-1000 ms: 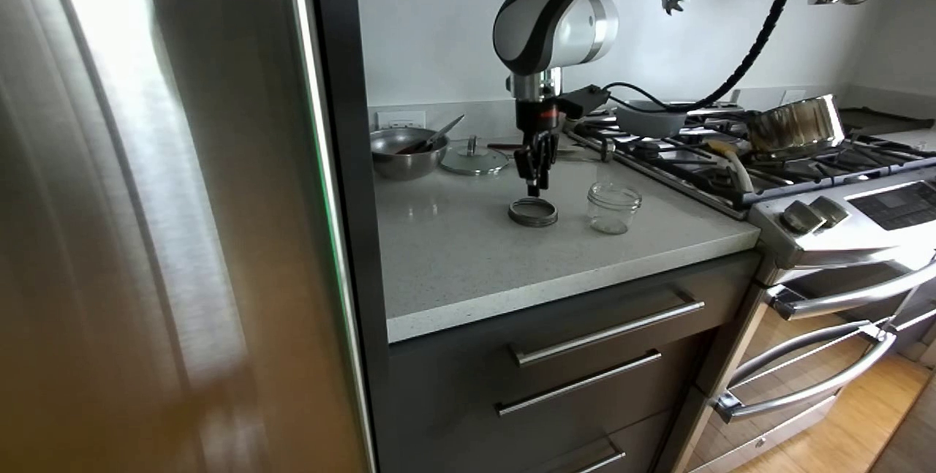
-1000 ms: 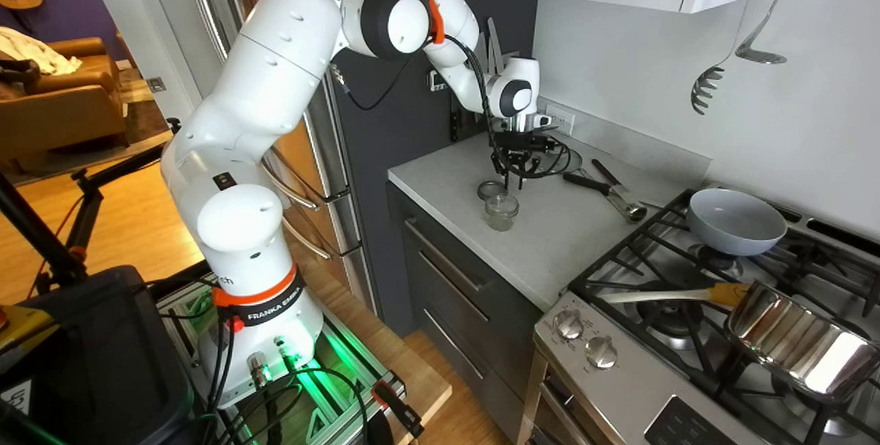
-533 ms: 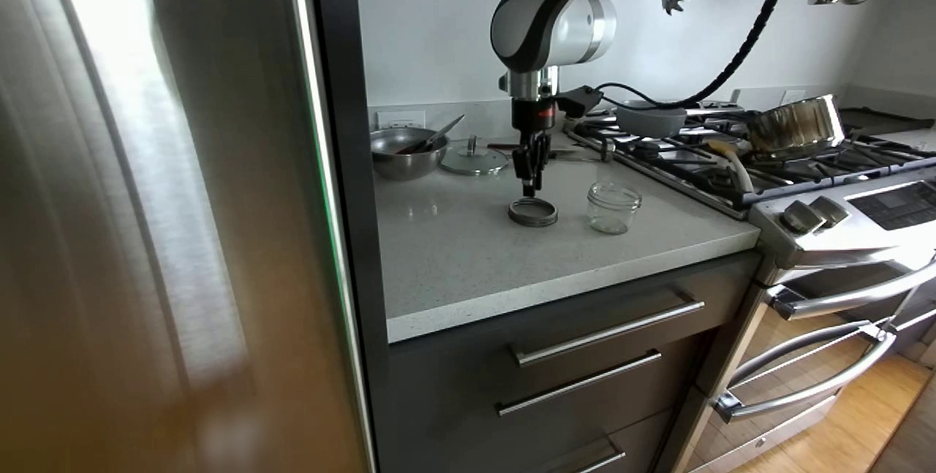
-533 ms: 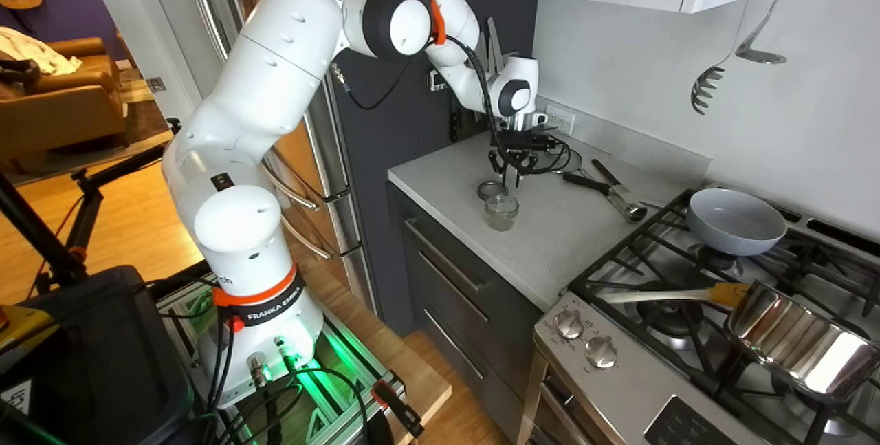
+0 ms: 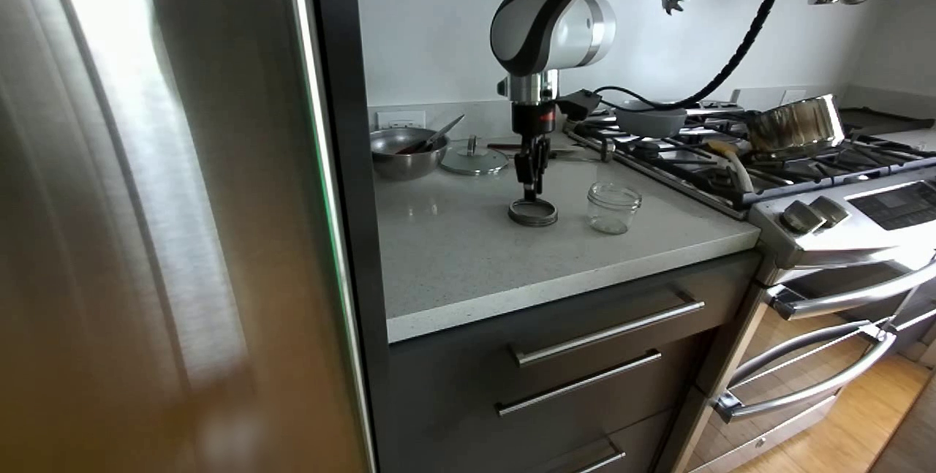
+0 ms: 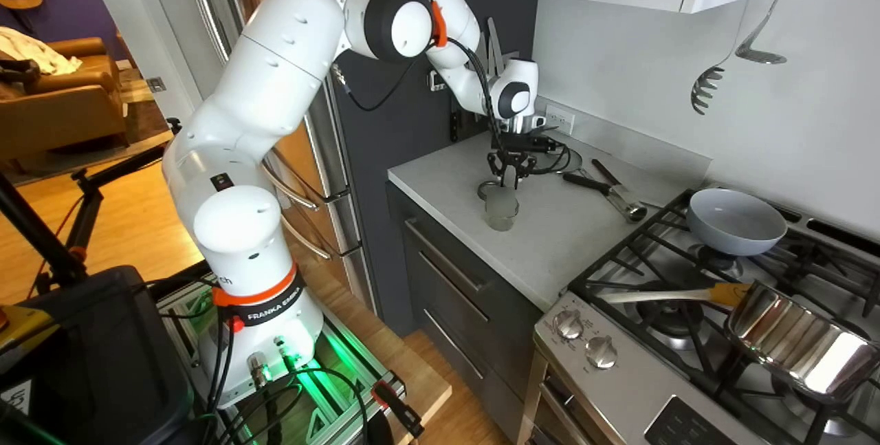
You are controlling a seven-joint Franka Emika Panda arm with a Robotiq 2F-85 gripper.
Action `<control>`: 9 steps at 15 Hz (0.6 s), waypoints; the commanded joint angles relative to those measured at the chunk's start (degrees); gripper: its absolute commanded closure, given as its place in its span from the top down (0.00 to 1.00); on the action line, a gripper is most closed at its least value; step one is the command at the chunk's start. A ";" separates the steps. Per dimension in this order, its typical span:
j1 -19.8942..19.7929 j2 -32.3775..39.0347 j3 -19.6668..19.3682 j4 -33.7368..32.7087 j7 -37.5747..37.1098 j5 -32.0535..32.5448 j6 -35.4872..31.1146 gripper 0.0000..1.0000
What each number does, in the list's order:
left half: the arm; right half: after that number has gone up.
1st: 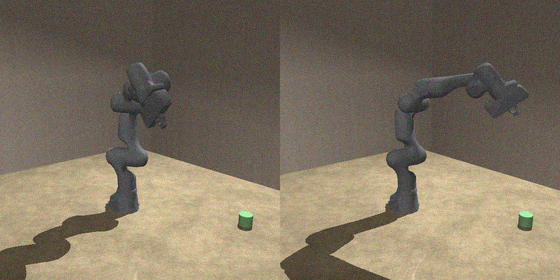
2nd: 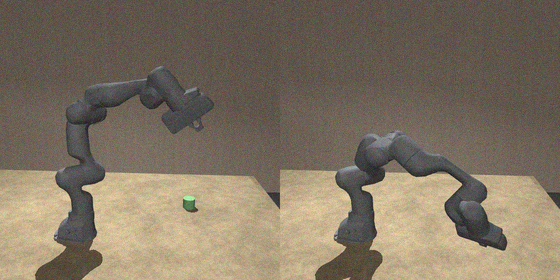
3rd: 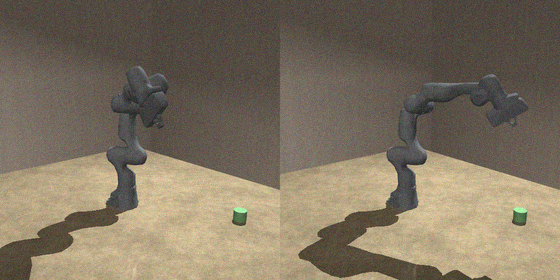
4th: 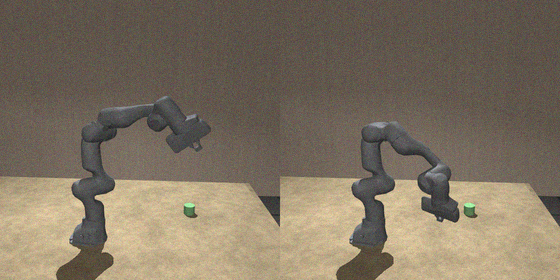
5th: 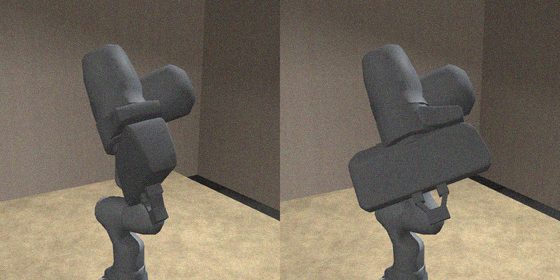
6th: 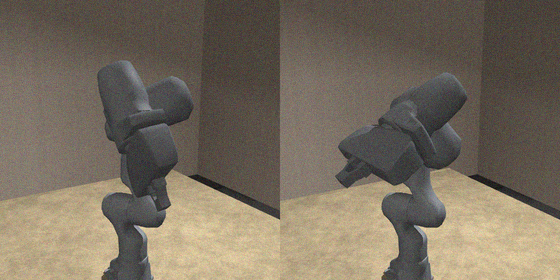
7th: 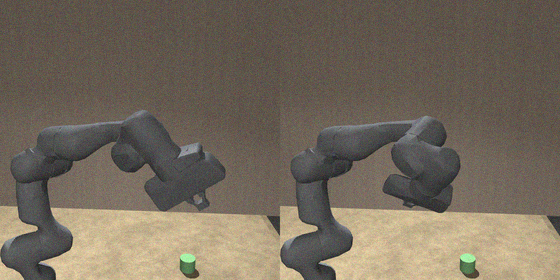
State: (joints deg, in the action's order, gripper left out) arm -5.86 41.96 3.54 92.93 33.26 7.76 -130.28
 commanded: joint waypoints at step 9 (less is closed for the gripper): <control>-1.16 2.22 1.09 -2.09 3.08 -0.69 2.04 0.20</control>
State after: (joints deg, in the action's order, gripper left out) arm -5.96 42.80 3.70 92.74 34.72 7.75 -130.12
